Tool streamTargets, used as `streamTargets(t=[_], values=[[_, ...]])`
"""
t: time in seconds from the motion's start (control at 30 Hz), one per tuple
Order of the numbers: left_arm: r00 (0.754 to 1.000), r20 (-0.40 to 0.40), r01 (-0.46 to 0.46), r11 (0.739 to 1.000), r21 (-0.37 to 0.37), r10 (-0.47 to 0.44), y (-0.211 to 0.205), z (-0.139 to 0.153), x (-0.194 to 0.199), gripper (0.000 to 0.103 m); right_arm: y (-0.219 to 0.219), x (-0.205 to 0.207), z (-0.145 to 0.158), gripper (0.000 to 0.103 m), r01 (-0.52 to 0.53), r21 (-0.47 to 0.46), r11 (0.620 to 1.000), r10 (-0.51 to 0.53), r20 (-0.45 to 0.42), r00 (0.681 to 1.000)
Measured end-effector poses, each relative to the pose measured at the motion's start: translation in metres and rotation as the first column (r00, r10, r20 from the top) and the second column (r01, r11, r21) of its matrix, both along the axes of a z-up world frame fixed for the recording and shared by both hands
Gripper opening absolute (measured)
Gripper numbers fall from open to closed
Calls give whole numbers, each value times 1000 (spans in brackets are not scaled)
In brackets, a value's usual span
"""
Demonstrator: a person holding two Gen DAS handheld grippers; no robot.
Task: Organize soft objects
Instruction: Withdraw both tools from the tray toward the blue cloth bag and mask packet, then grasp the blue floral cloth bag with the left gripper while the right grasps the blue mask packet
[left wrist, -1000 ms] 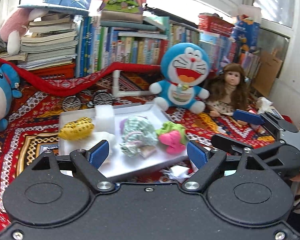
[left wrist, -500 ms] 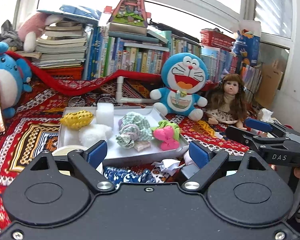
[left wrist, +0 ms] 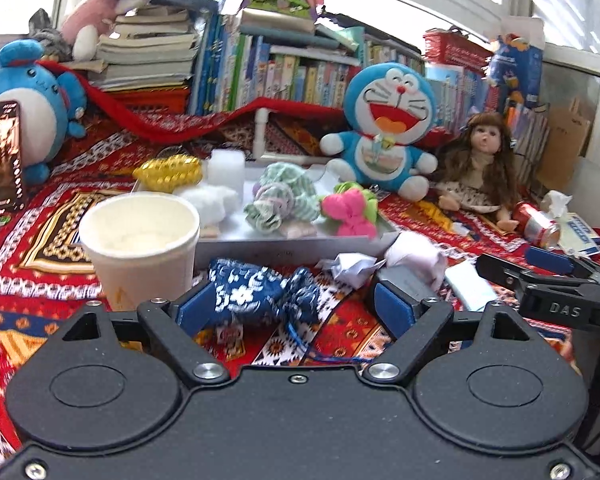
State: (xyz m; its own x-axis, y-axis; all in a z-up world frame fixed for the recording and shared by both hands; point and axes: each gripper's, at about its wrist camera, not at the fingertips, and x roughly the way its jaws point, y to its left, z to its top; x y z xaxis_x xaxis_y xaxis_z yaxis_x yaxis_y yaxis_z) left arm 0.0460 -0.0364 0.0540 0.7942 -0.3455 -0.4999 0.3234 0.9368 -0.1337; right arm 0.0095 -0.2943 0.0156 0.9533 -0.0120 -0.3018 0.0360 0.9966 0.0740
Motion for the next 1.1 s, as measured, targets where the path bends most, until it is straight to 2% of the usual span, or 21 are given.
streamTargets(t=[0.2, 0.33, 0.43, 0.6, 0.73, 0.93, 1.1], values=[[997, 2, -77, 997, 2, 77, -9, -19, 0, 83, 0, -1, -12, 102, 40, -26, 999, -41, -38, 998], [992, 41, -118, 992, 39, 116, -15, -25, 0, 83, 0, -1, -19, 99, 59, -39, 998, -61, -66, 996], [987, 59, -151, 987, 51, 148, -19, -29, 3, 83, 1, -1, -23, 98, 57, -46, 997, -61, -79, 995], [980, 24, -200, 980, 22, 199, -22, -40, 16, 84, 5, 1, -27, 98, 45, -59, 997, -50, -89, 995], [969, 52, -243, 969, 50, 240, -30, -46, 22, 84, 5, 1, -29, 97, 40, -56, 998, -45, -92, 995], [965, 65, -258, 964, 71, 253, -39, -53, 27, 81, 3, 3, -32, 90, 36, -34, 999, -39, -109, 993], [966, 85, -250, 964, 89, 243, -43, -55, 28, 78, 2, 6, -35, 89, 31, -28, 999, -34, -118, 992]])
